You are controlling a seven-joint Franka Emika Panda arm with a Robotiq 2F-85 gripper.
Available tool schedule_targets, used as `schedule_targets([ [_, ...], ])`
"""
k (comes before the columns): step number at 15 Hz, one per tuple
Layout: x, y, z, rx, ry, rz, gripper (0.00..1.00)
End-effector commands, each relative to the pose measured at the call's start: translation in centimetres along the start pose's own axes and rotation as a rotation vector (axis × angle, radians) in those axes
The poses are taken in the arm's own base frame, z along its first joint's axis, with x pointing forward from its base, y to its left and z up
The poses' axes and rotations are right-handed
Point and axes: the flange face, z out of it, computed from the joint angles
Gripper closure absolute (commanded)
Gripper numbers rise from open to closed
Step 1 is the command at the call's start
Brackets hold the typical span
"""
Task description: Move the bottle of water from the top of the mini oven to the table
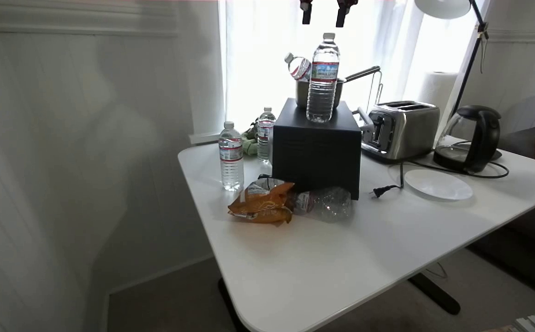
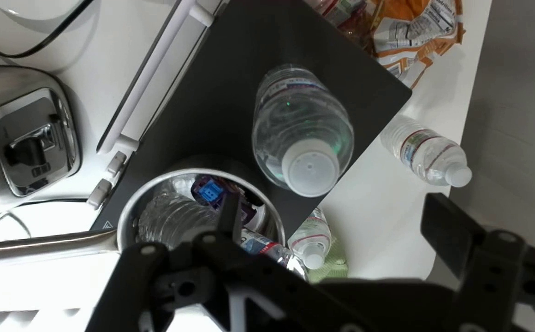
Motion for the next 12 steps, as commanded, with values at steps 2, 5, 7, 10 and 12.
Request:
schedule_targets([
  [2,-0.3,-0.2,0.0,0.010,-0.063,-0.021,0.00],
  [5,-0.3,-0.1,0.3,0.003,-0.056,-0.020,0.28],
  [7,-0.2,0.1,0.7,-0.016,-0.054,-0.016,0.43],
  [10,-0.3,0.2,1.2,-0.025,-0.066,-0.019,0.63],
  [12,-0.5,0.2,1.4,-0.031,-0.077,-0.020,0.46],
])
